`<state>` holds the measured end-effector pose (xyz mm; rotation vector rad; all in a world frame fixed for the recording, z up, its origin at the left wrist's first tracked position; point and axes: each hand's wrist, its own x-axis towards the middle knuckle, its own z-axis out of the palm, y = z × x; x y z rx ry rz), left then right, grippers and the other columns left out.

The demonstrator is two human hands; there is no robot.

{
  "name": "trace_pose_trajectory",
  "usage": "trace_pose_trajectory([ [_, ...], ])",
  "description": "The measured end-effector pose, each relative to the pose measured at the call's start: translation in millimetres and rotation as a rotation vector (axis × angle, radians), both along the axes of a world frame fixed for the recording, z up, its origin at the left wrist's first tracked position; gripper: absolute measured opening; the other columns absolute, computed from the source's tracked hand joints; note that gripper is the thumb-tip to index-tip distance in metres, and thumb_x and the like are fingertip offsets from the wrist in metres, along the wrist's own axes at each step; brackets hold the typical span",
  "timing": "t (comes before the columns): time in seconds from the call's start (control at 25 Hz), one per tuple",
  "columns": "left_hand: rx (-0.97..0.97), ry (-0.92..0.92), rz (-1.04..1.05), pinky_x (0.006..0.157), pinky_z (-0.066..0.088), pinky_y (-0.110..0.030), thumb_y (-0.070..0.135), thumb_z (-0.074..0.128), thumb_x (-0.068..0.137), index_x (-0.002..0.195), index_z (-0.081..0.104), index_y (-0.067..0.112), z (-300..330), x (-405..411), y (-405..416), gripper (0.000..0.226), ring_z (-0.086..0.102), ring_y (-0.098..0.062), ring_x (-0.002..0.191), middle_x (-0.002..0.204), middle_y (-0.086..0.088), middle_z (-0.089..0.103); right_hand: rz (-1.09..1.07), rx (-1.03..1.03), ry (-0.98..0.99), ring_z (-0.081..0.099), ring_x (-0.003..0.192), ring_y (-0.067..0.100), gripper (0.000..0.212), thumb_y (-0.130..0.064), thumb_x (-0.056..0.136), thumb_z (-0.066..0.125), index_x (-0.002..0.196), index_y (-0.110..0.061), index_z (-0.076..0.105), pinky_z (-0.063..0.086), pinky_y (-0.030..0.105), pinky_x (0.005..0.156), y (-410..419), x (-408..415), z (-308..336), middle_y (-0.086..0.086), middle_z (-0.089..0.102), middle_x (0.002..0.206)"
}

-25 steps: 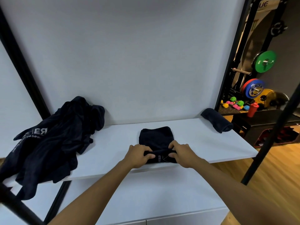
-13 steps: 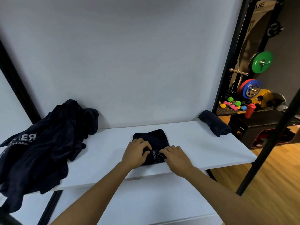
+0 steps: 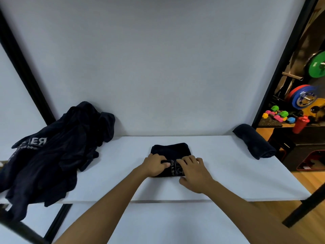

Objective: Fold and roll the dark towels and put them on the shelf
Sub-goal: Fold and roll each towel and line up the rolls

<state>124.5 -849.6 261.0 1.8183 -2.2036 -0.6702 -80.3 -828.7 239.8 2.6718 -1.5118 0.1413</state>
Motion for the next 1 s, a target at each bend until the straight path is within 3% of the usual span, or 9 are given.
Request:
trace_pose_trajectory([
  [0.12,-0.450,0.016,0.006,0.087,0.041,-0.033,0.048,0.055,0.093,0.103,0.066,0.029,-8,5,6,0.024,0.047,-0.013,0.095,0.094,0.010,0.057,0.001,0.128,-0.009,0.044,0.106,0.024,0.053,-0.052,0.083,0.031,0.121,-0.019,0.050,0.034,0.041,0.092,-30,-2,7,0.000,0.048,0.111],
  [0.2,-0.605,-0.080,-0.069,0.086,0.041,-0.030,0.057,0.055,0.087,0.108,0.066,0.030,-17,3,13,0.036,0.047,-0.009,0.094,0.101,0.012,0.058,-0.004,0.229,-0.059,0.041,0.096,0.022,0.056,-0.059,0.076,0.020,0.101,-0.019,0.051,0.034,0.040,0.088,-48,-1,11,-0.003,0.044,0.097],
  [0.28,-0.537,-0.155,-0.089,0.089,0.041,-0.031,0.054,0.060,0.086,0.119,0.063,0.027,-24,0,11,0.042,0.050,-0.013,0.100,0.109,0.009,0.059,-0.015,0.297,-0.093,0.040,0.097,0.021,0.064,-0.063,0.067,0.015,0.094,-0.018,0.052,0.032,0.040,0.092,-62,-1,13,-0.003,0.045,0.095],
  [0.36,-0.385,-0.157,-0.062,0.090,0.038,-0.030,0.043,0.061,0.091,0.123,0.063,0.024,-20,-3,-1,0.037,0.050,-0.018,0.104,0.112,0.004,0.059,-0.006,0.259,-0.089,0.038,0.109,0.022,0.069,-0.063,0.069,0.022,0.108,-0.018,0.057,0.026,0.039,0.098,-65,-1,17,-0.001,0.047,0.110],
  [0.48,-0.078,0.021,0.005,0.084,0.040,-0.031,0.035,0.055,0.098,0.113,0.067,0.017,3,-2,-31,0.027,0.054,-0.022,0.101,0.107,-0.003,0.062,0.046,0.057,-0.113,0.039,0.123,0.026,0.068,-0.050,0.078,0.046,0.138,-0.018,0.043,0.022,0.040,0.106,-62,-2,12,0.003,0.046,0.131],
  [0.6,0.162,0.123,0.034,0.085,0.038,-0.025,0.038,0.052,0.100,0.124,0.061,0.022,18,1,-53,0.031,0.052,-0.014,0.103,0.119,0.001,0.061,0.066,0.016,-0.023,0.044,0.120,0.030,0.066,-0.035,0.082,0.057,0.143,-0.016,0.040,0.033,0.040,0.100,-70,0,5,0.006,0.049,0.133],
  [0.76,-0.274,0.038,-0.065,0.088,0.040,-0.027,0.047,0.060,0.091,0.117,0.062,0.031,13,9,-44,0.030,0.048,-0.013,0.102,0.104,0.008,0.058,0.004,0.273,-0.066,0.049,0.103,0.024,0.040,-0.041,0.084,0.054,0.119,-0.023,0.052,0.031,0.037,0.089,-85,0,27,-0.001,0.056,0.109],
  [0.84,-0.303,-0.033,-0.167,0.090,0.039,-0.026,0.056,0.064,0.084,0.120,0.061,0.033,10,14,-34,0.044,0.045,-0.010,0.101,0.107,0.010,0.058,-0.054,0.425,-0.059,0.051,0.094,0.022,0.043,-0.050,0.074,0.048,0.103,-0.020,0.055,0.030,0.036,0.085,-86,-1,37,-0.001,0.059,0.099],
  [1.0,-0.122,-0.099,-0.227,0.083,0.043,-0.033,0.041,0.055,0.096,0.116,0.064,0.021,11,13,-49,0.030,0.054,-0.022,0.098,0.107,-0.002,0.065,-0.062,0.278,-0.083,0.038,0.122,0.023,0.072,-0.052,0.073,0.052,0.137,-0.022,0.043,0.026,0.038,0.102,-75,-1,34,0.000,0.044,0.130],
])
